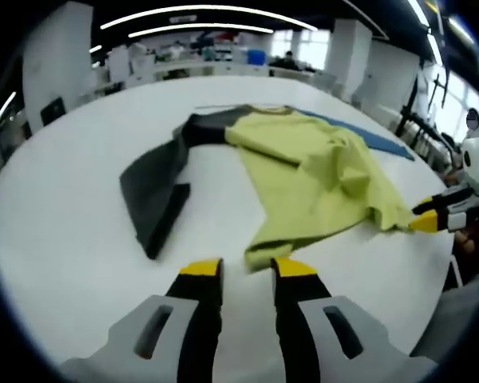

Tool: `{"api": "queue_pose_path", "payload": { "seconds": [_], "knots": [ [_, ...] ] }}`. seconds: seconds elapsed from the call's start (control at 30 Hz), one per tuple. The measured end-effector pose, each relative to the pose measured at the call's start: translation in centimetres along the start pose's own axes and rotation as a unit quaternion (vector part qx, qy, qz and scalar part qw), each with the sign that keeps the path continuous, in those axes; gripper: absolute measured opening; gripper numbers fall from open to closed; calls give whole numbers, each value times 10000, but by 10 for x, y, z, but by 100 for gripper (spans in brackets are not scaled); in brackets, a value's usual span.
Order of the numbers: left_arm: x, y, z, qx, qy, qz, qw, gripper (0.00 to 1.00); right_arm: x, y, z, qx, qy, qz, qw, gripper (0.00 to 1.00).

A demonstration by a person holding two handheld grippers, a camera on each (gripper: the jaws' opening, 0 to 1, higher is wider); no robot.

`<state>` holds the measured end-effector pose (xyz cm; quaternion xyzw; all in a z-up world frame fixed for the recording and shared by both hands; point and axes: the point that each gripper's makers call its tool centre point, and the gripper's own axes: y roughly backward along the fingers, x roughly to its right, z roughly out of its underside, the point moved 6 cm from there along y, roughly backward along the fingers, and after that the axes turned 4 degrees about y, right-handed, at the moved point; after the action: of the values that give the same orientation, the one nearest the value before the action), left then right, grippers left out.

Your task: Fold the garment on the visible template until the final outline fits inside the template.

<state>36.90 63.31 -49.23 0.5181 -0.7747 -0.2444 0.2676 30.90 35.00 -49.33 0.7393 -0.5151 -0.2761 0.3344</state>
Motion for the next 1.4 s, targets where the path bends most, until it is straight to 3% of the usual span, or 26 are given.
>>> {"api": "queue_pose_path", "payload": {
  "seconds": [0.1, 0.2, 0.4, 0.5, 0.6, 0.77, 1.1, 1.4],
  "knots": [
    [3, 1, 1, -14, 53, 95, 9999, 20, -1, 2, 0, 36, -129, -8, 9999, 21],
    [7, 1, -2, 148, 418, 295, 9986, 20, -1, 4, -1, 85, -313, -3, 9995, 21],
    [2, -5, 1, -54, 510, 95, 9986, 15, 0, 2, 0, 55, -341, 166, 9993, 17],
    [3, -7, 0, 9, 518, 42, 9986, 12, 2, 1, 0, -83, 23, 349, 9994, 13],
    [5, -7, 0, 75, 609, -5, 9981, 11, 2, 0, 0, -55, -47, 356, 9993, 10],
    [5, -9, -2, 97, 519, 24, 9986, 6, 2, 0, 1, 7, -102, 271, 9996, 0],
    [4, 7, -12, 295, 267, 175, 9991, 2, 31, 16, 4, 88, -405, 436, 9982, 0],
    [15, 33, -28, 511, -287, 427, 9974, 1, 61, 39, 7, 214, -605, 655, 9958, 0]
  ]
}}
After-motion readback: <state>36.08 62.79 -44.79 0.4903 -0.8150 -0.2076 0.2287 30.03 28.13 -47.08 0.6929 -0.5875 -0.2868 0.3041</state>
